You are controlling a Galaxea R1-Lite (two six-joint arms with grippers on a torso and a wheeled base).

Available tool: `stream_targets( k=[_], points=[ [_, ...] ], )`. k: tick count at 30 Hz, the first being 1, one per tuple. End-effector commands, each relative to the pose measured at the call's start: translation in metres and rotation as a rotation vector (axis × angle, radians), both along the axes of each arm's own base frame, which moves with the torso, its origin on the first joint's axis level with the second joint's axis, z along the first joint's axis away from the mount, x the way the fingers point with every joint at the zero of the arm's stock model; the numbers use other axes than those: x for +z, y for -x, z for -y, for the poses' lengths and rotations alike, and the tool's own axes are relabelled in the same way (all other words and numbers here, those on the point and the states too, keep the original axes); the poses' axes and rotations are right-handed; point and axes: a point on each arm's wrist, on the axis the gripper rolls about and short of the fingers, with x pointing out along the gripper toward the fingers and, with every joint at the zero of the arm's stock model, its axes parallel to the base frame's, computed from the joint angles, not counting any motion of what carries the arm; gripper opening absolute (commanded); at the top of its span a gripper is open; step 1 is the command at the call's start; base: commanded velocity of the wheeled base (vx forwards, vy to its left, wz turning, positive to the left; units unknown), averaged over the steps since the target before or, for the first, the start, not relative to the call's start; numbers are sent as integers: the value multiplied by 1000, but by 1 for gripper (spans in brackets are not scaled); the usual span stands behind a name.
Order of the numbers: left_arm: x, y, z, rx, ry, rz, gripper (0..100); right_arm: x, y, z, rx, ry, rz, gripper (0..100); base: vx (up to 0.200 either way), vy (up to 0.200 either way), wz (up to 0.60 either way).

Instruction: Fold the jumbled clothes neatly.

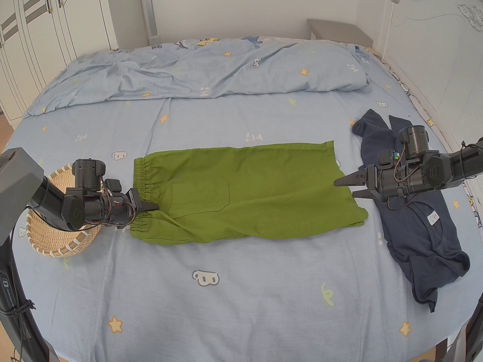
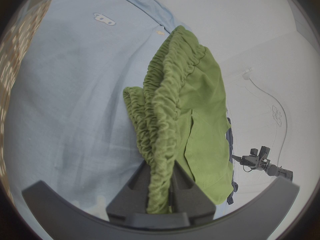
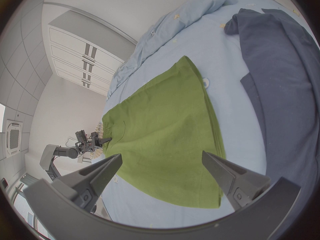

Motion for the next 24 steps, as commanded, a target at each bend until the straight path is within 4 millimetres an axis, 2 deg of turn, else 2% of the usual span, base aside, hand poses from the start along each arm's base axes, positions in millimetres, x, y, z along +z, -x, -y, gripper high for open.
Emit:
stream_targets(
  k=[1, 3, 6, 8, 11, 19, 20, 24],
  points=[
    [3, 2, -2, 4, 4, 0, 0, 2, -2, 3, -11, -1, 8, 100, 0, 0, 0],
    [6, 4, -2, 4, 3, 6, 0, 1, -4, 4, -13, 3, 14, 100, 0, 0, 0],
    [21, 12, -3, 5, 3, 37, 0, 3, -8, 10, -42, 22, 32, 100, 0, 0, 0],
    [23, 13, -2, 5, 3, 40, 0, 1, -10, 11, -51, 27, 29, 100, 0, 0, 0],
    [30, 18, -3, 10, 8, 52, 0, -14, -23, 18, -81, 41, 2, 100, 0, 0, 0],
    [27, 17, -3, 10, 7, 44, 0, -29, -29, 17, -75, 42, -53, 100, 0, 0, 0],
    [27, 17, -3, 10, 7, 43, 0, -37, -30, 14, -66, 45, -78, 100, 0, 0, 0],
    [27, 17, -3, 9, 6, 43, 0, -48, -33, 11, -57, 49, -100, 100, 0, 0, 0]
  ],
)
